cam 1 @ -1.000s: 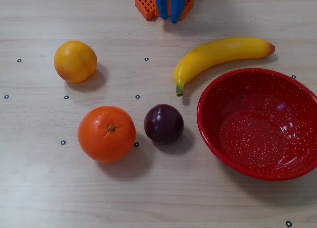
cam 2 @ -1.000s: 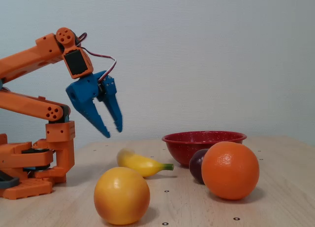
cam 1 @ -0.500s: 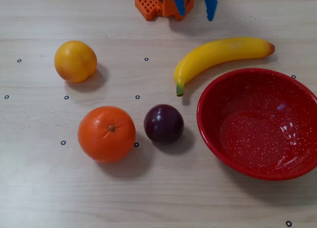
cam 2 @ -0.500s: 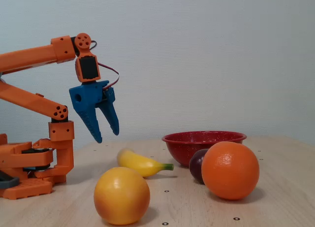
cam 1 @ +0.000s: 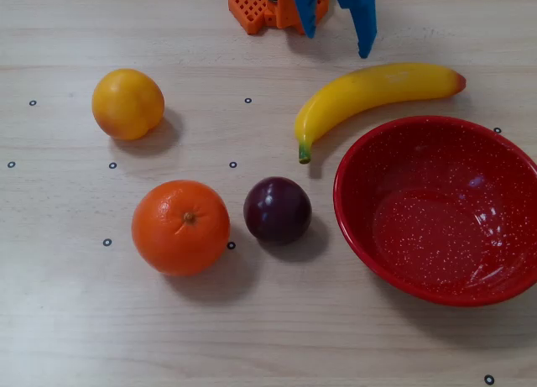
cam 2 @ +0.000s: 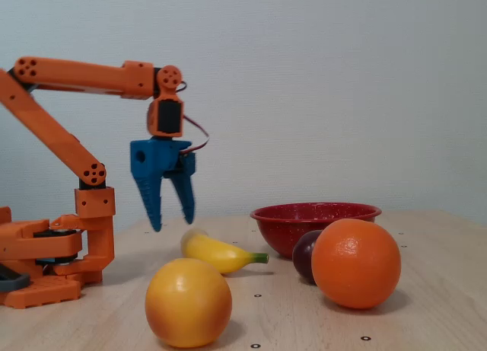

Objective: Put banana in the red bowl.

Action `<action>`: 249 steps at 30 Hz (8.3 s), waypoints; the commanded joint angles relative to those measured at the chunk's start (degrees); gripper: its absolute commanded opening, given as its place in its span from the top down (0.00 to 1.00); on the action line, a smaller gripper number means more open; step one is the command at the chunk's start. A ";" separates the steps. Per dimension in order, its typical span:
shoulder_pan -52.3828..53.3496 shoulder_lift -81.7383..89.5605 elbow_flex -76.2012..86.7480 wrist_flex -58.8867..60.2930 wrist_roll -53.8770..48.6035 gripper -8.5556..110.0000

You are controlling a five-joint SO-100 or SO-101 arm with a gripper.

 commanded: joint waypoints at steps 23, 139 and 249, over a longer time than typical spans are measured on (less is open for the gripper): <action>-11.25 -11.69 -9.84 -1.67 37.71 0.61; -1.14 -49.83 -16.61 -10.37 31.29 0.93; -1.58 -40.96 -49.13 -33.93 16.26 0.93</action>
